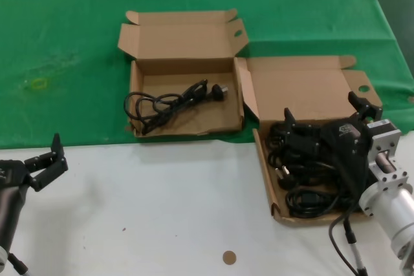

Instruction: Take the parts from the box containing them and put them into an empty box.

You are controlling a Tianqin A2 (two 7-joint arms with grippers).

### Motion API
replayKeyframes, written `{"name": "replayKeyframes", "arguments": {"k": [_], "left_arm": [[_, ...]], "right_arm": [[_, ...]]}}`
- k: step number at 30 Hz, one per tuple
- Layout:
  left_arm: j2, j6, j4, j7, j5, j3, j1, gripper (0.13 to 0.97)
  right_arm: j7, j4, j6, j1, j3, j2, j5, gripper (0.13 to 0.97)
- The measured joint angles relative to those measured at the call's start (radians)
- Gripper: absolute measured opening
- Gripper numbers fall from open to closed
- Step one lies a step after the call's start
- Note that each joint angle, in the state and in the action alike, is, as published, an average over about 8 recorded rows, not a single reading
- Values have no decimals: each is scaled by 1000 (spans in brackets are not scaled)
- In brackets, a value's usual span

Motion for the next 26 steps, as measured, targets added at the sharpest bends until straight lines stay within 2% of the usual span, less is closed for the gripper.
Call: {"name": "replayKeyframes", "arguments": {"k": [26], "left_arm": [[0, 0, 0, 0, 0, 0, 0, 966]], "right_arm": [[0, 0, 0, 0, 0, 0, 0, 966]]}}
